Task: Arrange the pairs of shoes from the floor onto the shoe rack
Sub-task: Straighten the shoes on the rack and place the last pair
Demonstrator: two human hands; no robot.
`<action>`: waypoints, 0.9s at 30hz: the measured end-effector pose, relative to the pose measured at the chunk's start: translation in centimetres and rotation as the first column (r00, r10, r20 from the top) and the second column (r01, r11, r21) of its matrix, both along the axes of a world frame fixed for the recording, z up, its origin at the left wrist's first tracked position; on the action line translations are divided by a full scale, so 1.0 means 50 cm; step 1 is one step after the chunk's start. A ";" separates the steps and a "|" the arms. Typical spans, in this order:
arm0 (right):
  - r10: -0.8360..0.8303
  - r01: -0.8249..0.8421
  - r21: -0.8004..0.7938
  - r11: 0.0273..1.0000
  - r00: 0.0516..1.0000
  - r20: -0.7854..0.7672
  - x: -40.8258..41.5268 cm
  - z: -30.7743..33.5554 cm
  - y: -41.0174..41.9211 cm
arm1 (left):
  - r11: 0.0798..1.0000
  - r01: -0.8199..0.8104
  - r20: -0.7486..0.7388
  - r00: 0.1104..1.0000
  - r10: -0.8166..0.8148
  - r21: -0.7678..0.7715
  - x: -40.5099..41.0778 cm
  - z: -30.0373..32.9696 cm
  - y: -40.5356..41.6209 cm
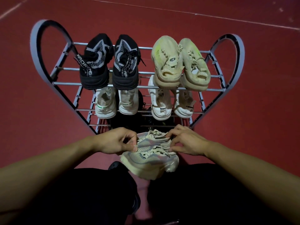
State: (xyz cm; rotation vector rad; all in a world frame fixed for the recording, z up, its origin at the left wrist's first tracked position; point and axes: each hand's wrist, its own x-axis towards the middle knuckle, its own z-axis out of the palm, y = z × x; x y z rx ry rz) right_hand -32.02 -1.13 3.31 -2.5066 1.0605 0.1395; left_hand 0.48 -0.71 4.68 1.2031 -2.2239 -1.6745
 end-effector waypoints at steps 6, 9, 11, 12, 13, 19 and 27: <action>-0.061 0.057 0.085 0.995 0.997 0.055 -0.007 0.022 0.003 | 0.993 0.088 0.123 0.989 -0.078 -0.073 0.015 -0.018 -0.006; -0.041 0.035 0.087 0.996 0.997 0.066 -0.004 0.036 0.010 | 0.993 0.092 0.163 0.984 -0.078 -0.080 0.027 -0.036 -0.017; -0.016 0.011 0.068 0.998 0.997 0.073 -0.003 0.043 0.014 | 0.993 0.077 0.192 0.980 -0.057 -0.095 0.029 -0.042 -0.022; -0.010 0.006 0.061 0.998 0.997 0.080 -0.003 0.047 0.017 | 0.992 0.073 0.203 0.978 -0.050 -0.106 0.028 -0.044 -0.024; -0.011 0.006 0.058 0.998 0.996 0.085 -0.004 0.051 0.020 | 0.990 0.073 0.215 0.975 -0.047 -0.118 0.025 -0.046 -0.025; -0.110 0.100 0.126 0.987 0.992 0.069 -0.007 0.064 0.051 | 0.968 0.129 0.290 0.955 -0.064 -0.214 0.000 -0.063 -0.020; -0.299 0.301 0.278 0.912 0.953 -0.052 -0.018 0.055 0.075 | 0.914 0.235 0.337 0.934 -0.118 -0.330 -0.033 -0.086 -0.007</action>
